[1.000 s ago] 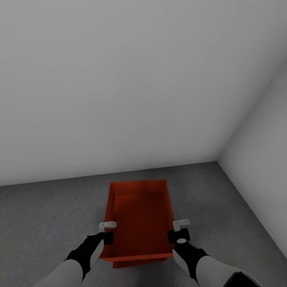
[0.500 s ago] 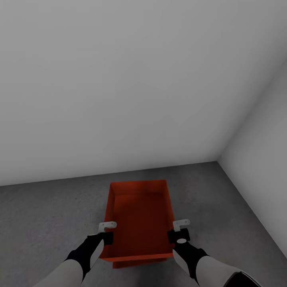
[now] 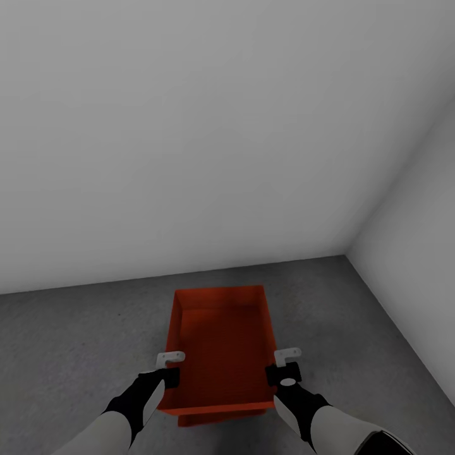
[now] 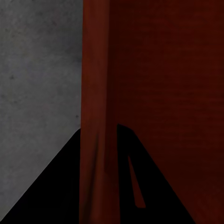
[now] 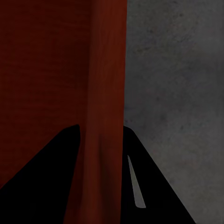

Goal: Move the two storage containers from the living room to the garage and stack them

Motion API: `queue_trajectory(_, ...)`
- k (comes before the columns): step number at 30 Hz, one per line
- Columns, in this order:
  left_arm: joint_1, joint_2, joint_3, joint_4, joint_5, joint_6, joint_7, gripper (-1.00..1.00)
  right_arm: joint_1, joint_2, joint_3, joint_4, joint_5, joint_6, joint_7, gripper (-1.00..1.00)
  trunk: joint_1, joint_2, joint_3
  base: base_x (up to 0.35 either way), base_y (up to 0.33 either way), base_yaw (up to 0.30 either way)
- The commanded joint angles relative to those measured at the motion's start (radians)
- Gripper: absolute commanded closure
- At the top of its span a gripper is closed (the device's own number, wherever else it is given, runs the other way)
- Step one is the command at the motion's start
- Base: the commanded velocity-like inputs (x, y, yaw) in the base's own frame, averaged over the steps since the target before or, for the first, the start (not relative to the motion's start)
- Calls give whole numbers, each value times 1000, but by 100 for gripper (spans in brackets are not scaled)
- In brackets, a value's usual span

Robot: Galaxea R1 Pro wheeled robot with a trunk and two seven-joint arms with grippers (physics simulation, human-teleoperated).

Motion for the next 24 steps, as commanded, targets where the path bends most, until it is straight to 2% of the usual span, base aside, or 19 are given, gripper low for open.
queue_trajectory(1, 0, 39, 3, -5, -18, 7, 6, 100, -1, -10, -16, 3, -23, -5, -3, 100, 0, -1, -1, 0, 0, 0)
queue_trajectory(5, 0, 39, 2, -6, -17, 7, 6, 100, -1, -10, -16, 3, -23, -5, -3, 100, 0, -1, -1, 0, 0, 0)
queue_trajectory(21, 0, 39, 3, -6, -18, 7, 5, 100, -1, -10, -16, 3, -23, -5, -3, 100, 61, -113, -51, 0, 0, 0)
queue_trajectory(24, 0, 39, 3, -6, -18, 7, 5, 100, -1, -10, -16, 3, -23, -5, -3, 100, 61, -113, -51, 0, 0, 0)
